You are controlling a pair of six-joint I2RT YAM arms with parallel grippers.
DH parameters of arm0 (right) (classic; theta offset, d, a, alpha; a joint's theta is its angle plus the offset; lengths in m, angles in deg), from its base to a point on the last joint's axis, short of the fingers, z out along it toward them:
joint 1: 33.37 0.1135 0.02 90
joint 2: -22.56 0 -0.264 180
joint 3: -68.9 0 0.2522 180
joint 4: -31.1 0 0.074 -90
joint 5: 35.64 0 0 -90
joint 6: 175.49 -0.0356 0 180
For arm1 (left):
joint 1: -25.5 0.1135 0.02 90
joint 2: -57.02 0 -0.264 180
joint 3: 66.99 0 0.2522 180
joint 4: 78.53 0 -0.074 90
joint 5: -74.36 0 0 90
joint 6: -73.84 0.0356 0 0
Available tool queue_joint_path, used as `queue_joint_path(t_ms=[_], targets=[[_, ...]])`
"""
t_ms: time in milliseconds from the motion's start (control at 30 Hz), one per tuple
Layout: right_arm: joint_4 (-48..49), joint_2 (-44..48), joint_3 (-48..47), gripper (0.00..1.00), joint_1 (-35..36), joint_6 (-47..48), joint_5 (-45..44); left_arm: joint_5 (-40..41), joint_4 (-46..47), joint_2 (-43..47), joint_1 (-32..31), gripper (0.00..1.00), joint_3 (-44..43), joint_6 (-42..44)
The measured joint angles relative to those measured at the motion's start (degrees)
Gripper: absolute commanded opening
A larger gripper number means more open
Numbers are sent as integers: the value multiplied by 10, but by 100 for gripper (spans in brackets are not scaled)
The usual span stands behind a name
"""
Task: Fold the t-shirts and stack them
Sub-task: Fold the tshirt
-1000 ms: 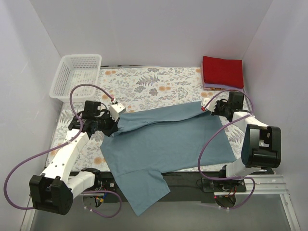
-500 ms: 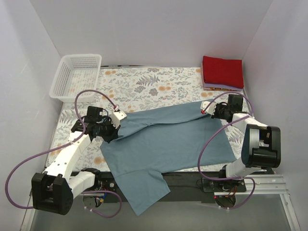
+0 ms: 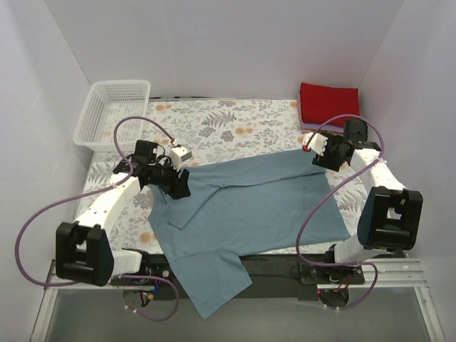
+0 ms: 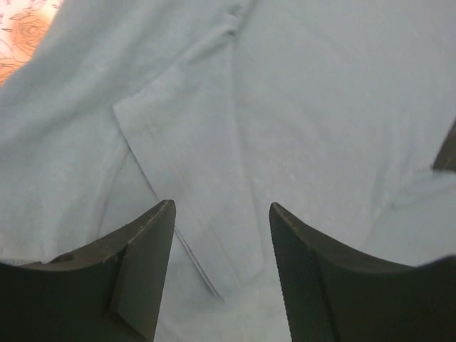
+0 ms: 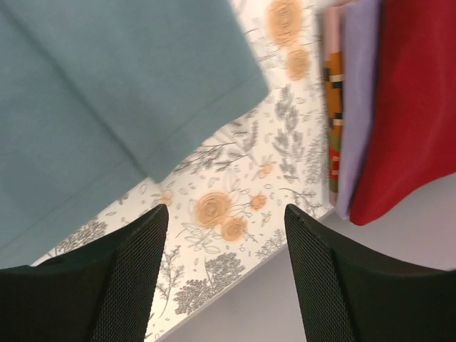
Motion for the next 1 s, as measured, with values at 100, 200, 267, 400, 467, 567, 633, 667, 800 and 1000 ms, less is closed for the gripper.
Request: queue_joint_path(t_ms=[100,200,267,400,467,567,633,667,800,1000], targets=[[-58,-32,-93,70,0,-53,14,17,29,-73,-5,49,-28,-41],[-97,-56,-151,70,0,-111,33,47,53,-147,-17,46,-59,-75],[-121,-66,-172,70,0,-145,43,60,62,-176,-21,46,-67,-88],[-160,-76,-197,70,0,-194,58,87,75,-218,-26,44,-68,-110],[-173,-75,-203,70,0,-207,64,100,82,-230,-28,45,-68,-120],[-186,-75,-203,70,0,-216,67,113,91,-239,-30,48,-68,-129],[-193,-75,-203,70,0,-218,67,126,104,-239,-33,49,-68,-131],[-196,-74,-203,70,0,-219,67,129,106,-239,-36,49,-68,-133],[-201,-70,-203,70,0,-222,66,129,116,-239,-44,44,-68,-135],[-201,-67,-203,68,0,-218,64,109,118,-239,-58,24,-65,-135]])
